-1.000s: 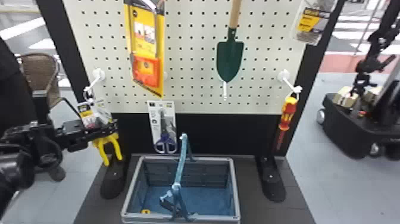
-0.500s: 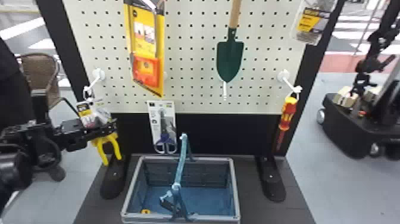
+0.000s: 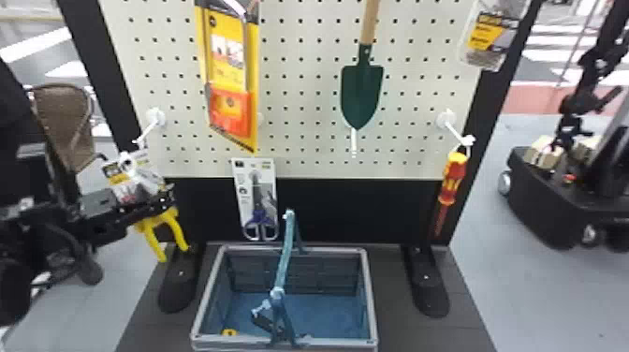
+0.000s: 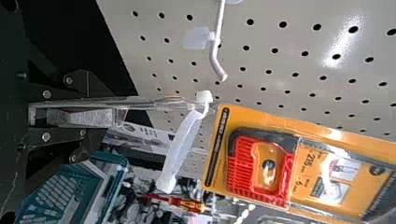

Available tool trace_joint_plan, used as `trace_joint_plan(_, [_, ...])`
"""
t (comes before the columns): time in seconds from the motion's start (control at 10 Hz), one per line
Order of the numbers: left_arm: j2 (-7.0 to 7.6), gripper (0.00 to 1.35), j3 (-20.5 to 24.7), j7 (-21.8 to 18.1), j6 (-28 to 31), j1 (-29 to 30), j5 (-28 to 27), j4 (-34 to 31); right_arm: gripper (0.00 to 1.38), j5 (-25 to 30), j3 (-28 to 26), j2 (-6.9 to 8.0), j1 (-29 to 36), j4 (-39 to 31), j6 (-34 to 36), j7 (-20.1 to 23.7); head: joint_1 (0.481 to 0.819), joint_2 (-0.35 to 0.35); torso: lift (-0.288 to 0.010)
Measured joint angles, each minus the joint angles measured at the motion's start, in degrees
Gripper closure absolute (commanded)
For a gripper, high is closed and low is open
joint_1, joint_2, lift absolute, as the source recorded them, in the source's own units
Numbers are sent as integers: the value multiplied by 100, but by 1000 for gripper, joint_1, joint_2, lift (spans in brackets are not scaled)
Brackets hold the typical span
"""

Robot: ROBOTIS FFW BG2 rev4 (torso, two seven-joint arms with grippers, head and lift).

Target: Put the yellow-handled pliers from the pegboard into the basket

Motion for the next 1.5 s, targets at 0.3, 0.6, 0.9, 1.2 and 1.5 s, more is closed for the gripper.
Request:
trace_joint_plan(0.3, [-337,1208,-90,172,-297,598,973,-30,176,0,0,0,-32,33,0,5,549,0,-100])
trace_joint_plan(0.6, [-654,1208,-313,242,-612,857,1441,-18,176,2,0,0,-39,49,0,2,549,0,-100])
trace_joint_plan(0.9, [-885,1208,-679,242,-812,848,1638,337,176,5,0,0,-47,64,0,7,549,0,-100])
trace_joint_plan(1.2, [-995,1208,-1000,221,-937,695,1726,726,176,-1,0,0,-40,71,0,8,549,0,-100])
trace_joint_plan(1.5, [-1040,1046,-1292,202,-845,561,1764,901,176,-3,0,0,-45,79,0,8,549,0,-100])
